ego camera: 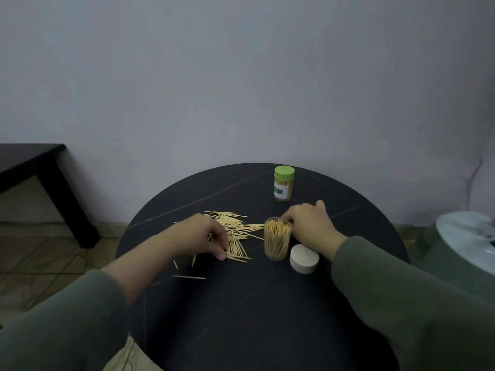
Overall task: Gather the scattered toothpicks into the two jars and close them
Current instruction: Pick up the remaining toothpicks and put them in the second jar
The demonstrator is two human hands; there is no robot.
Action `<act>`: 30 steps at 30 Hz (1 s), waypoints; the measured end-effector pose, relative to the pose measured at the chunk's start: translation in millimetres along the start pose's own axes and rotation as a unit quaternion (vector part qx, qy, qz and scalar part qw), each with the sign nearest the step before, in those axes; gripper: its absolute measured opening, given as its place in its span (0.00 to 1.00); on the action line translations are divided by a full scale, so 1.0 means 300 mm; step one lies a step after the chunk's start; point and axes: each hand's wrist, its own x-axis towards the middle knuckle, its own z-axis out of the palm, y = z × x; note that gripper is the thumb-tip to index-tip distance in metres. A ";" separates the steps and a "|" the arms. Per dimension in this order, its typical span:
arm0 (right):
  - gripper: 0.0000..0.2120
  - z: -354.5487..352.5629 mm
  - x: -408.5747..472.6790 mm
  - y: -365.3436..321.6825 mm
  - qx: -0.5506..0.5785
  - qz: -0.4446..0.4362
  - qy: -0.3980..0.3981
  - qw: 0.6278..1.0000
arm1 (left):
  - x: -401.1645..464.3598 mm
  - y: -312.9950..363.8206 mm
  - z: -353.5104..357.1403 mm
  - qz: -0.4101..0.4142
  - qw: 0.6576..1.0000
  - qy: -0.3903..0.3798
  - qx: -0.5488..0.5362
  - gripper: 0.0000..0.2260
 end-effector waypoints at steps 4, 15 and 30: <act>0.11 -0.005 0.027 -0.011 0.039 0.000 -0.031 0.999 | 0.007 0.004 0.025 0.003 0.999 0.038 -0.007 0.05; 0.12 -0.176 -0.038 -0.254 0.116 -0.126 0.101 0.980 | -0.101 -0.090 -0.095 -0.095 0.989 -0.001 0.109 0.04; 0.09 0.014 -0.120 -0.462 -0.025 -0.225 -0.049 0.973 | -0.095 -0.108 -0.072 -0.127 0.980 -0.039 0.149 0.04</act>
